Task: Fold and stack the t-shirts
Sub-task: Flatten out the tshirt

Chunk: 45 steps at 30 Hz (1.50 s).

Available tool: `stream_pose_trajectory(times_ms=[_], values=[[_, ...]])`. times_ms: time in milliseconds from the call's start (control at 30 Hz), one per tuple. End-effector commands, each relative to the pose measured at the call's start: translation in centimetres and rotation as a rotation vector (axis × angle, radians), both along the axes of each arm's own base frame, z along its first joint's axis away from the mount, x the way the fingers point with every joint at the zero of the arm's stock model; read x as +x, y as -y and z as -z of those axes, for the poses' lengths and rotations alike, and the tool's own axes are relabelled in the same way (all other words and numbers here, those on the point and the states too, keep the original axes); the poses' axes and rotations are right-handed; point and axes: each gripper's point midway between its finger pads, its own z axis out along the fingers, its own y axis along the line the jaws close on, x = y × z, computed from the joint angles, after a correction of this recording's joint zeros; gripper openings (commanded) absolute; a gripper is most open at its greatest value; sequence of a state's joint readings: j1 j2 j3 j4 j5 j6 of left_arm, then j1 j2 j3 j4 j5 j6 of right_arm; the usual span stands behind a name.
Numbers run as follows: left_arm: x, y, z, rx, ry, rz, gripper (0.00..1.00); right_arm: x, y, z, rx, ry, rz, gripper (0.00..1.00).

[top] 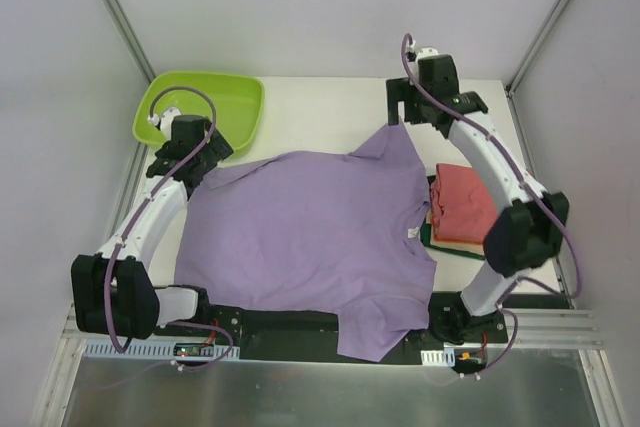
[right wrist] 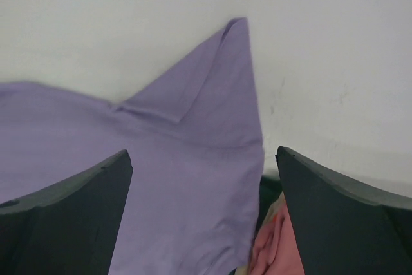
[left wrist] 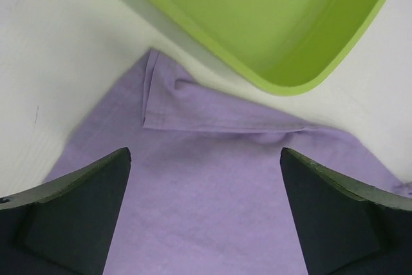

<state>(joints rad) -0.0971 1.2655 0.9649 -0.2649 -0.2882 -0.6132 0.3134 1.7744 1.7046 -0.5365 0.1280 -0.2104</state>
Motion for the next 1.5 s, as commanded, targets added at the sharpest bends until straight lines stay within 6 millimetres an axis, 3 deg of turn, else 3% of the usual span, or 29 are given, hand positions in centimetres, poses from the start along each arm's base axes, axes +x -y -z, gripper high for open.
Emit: stream_pose_trajectory(times_ms=[0,100,200,400,500,700,1133,1300,1467], values=[[-2.0,0.1,3.1,-0.007,-0.072,0.013,0.99,-7.0,-4.6,0.2,0.138,0.006,-0.134,0.96],[-2.6,-0.3,5.4,-0.013,-0.124,-0.007,0.93,-12.0,-9.0,4.2,0.204,-0.035,-0.292,0.96],[-2.3,-0.3,7.0,-0.062,-0.15,-0.007,0.85,-15.7,-11.6,7.9,0.262,-0.123,-0.39,0.96],[-0.6,0.0,8.9,-0.149,-0.172,-0.001,0.66,-19.7,-12.9,13.8,0.206,-0.301,-0.464,0.96],[-0.1,-1.8,9.9,-0.124,-0.196,-0.052,0.59,-20.2,-12.3,15.4,0.175,-0.341,-0.447,0.96],[0.5,-2.2,12.1,-0.155,-0.257,-0.054,0.49,-20.3,-11.2,16.3,0.132,-0.346,-0.421,0.96],[2.4,-3.1,12.3,-0.155,-0.251,-0.075,0.37,-21.7,-9.4,18.6,0.079,-0.408,-0.388,0.96],[2.0,-2.7,12.8,-0.169,-0.269,-0.06,0.36,-21.6,-9.2,18.5,0.07,-0.4,-0.382,0.96],[-0.2,-3.8,12.1,-0.118,-0.284,-0.102,0.41,-21.6,-9.0,18.8,0.061,-0.403,-0.375,0.96]])
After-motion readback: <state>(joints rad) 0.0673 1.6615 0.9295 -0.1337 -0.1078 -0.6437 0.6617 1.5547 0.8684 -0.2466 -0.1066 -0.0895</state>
